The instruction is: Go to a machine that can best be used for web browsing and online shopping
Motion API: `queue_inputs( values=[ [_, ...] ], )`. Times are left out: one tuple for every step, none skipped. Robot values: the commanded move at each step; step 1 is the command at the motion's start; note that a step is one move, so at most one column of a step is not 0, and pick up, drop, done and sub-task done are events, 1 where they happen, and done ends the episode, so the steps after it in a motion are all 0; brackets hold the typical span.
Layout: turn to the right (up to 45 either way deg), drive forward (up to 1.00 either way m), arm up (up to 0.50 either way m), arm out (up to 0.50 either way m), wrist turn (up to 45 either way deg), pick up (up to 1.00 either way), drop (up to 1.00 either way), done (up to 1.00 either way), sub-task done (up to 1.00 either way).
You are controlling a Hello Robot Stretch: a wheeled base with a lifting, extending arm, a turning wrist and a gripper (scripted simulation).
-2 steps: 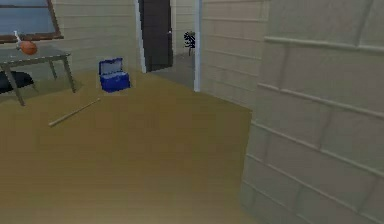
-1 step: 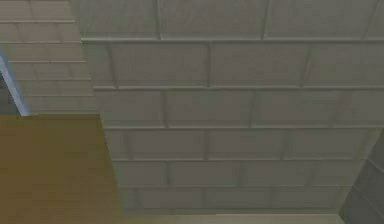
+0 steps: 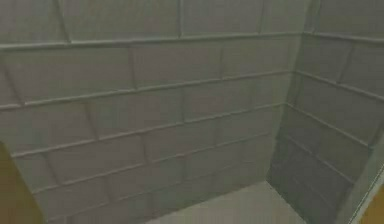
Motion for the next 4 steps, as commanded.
queue_inputs(
  values=[
    [0.0,0.05,0.00,0.00,0.0,0.00,0.00,0.00,0.00],
    [45.0,0.00,0.00,0.00,0.0,0.00,0.00,0.00,0.00],
    [18.0,0.00,0.00,0.00,0.0,0.00,0.00,0.00,0.00],
    [0.0,0.55,0.00,0.00,0.0,0.00,0.00,0.00,0.00]
  ],
)
